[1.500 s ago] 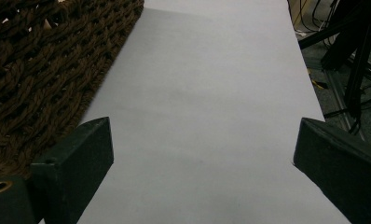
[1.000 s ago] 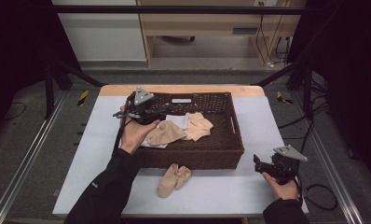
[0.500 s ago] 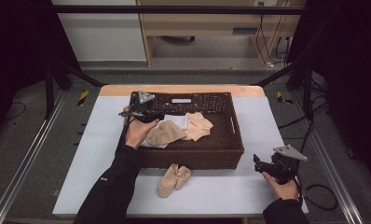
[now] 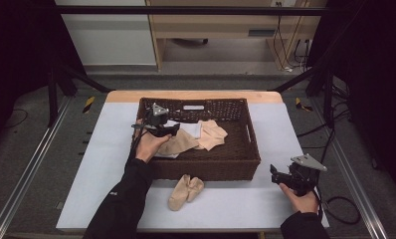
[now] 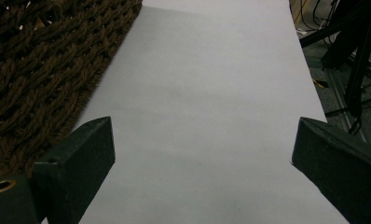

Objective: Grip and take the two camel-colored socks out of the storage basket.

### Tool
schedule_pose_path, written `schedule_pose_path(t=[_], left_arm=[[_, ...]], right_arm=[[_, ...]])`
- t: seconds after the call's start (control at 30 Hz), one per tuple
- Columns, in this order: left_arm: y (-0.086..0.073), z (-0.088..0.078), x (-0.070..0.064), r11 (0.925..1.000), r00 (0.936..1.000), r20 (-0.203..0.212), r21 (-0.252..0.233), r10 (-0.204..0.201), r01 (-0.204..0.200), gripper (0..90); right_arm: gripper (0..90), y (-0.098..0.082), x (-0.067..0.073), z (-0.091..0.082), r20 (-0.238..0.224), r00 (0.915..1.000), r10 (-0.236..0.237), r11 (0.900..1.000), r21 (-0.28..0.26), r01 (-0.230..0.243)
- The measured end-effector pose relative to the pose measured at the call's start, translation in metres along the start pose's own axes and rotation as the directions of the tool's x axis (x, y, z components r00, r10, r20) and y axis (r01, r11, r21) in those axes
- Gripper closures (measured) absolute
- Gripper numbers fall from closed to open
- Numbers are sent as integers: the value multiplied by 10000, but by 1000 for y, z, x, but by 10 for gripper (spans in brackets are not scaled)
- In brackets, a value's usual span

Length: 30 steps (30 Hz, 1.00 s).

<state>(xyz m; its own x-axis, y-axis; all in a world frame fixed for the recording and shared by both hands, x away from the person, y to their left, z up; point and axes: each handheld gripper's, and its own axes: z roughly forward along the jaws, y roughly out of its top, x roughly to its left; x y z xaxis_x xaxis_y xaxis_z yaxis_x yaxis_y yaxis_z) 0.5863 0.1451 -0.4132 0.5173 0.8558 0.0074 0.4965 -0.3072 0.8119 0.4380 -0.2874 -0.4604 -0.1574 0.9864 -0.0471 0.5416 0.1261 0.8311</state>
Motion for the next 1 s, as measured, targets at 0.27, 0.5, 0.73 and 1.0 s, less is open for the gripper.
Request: schedule_pose_path(t=[0.27,0.5,0.73,1.0], left_arm=[[-6,7,-1,9958,9991,69,809,417,-421,435],[-11,16,-1,9880,9988,267,1480,417,-452,398],[-14,22,-5,9686,9936,624,2247,943,-1060,504],[-12,18,-10,9519,9884,845,2702,1258,-1443,753]], right_arm=[[63,0,1,1,6,10000,-28,10000,54,28],[63,0,1,1,10,10000,-12,10000,61,12],[65,0,1,1,-20,10000,8,10000,66,-8],[67,0,2,1,-40,10000,5,10000,43,-5]])
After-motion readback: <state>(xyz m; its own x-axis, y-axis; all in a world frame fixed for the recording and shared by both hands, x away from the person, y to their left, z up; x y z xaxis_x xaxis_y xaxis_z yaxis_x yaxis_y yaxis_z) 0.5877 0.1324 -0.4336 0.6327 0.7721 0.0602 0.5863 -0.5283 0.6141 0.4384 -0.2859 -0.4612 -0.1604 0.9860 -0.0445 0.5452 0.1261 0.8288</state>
